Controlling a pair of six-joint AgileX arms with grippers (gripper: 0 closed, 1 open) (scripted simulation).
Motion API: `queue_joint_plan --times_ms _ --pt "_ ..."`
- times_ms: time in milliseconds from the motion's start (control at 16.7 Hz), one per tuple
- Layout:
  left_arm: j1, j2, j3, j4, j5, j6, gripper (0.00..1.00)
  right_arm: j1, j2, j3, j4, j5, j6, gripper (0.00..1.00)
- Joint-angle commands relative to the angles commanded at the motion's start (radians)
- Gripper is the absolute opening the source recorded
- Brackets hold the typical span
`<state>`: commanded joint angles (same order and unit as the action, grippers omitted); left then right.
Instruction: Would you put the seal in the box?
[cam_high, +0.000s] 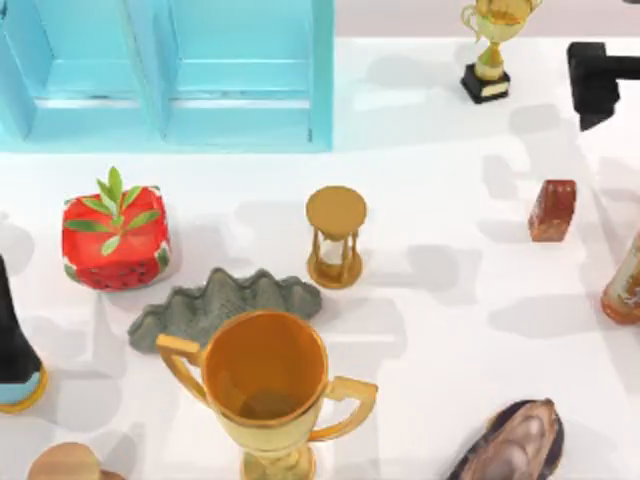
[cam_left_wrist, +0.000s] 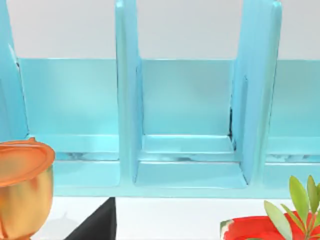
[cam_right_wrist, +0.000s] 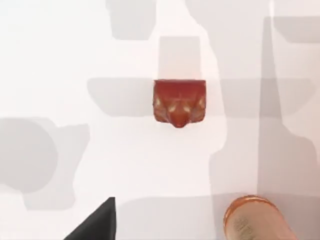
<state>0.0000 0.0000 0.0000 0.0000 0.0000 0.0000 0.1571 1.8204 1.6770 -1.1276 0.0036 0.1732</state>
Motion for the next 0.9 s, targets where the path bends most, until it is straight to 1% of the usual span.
queue_joint_plan --times_ms 240,420,600,900 --pt "0.0 0.0 0.0 0.0 0.0 0.0 1.0 0.024 0.271 0.251 -0.165 0.0 0.026 1.0" --pt "0.0 0.0 0.0 0.0 0.0 0.0 1.0 0.035 0.398 0.371 -0.243 0.0 0.038 1.0" --pt "0.0 0.0 0.0 0.0 0.0 0.0 1.0 0.039 0.444 0.417 -0.273 0.0 0.043 1.0" --pt "0.0 0.0 0.0 0.0 0.0 0.0 1.0 0.033 0.443 0.412 -0.268 0.0 0.042 1.0"
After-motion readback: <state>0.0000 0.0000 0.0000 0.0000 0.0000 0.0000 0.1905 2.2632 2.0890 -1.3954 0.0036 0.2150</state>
